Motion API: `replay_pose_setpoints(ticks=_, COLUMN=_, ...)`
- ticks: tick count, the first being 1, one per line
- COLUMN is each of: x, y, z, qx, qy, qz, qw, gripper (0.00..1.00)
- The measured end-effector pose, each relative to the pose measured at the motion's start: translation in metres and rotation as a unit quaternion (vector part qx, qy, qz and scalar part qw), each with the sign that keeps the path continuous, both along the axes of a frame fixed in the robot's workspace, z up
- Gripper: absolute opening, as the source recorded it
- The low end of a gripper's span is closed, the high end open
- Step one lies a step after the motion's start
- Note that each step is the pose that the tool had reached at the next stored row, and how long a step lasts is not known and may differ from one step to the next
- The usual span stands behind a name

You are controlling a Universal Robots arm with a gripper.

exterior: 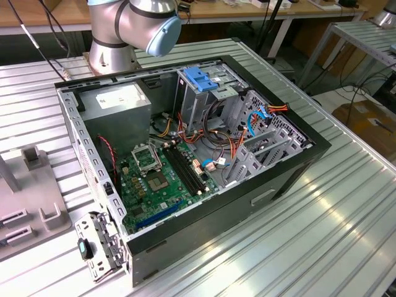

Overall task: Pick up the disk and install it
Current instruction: 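Reach for the disk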

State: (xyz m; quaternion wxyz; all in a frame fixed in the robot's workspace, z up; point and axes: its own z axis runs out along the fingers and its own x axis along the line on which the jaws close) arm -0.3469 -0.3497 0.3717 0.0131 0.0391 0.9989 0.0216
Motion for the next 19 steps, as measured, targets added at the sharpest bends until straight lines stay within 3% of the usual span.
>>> replay_pose_setpoints(ticks=12, x=-0.0016, y=0.0000, z=0.0000, qx=0.0000, qy=0.0000, qz=0.000, qw=1.00000, gripper=0.11)
replay_pose_setpoints(ticks=17, x=-0.0142, y=0.0002, z=-0.0004, qx=0.0000, qy=-0.0012, qz=0.000, qw=1.00000, gripper=0.11)
replay_pose_setpoints(ticks=19, x=-0.0255, y=0.0006, z=-0.0010, qx=0.0000, qy=-0.0014, qz=0.000, qw=1.00000, gripper=0.11)
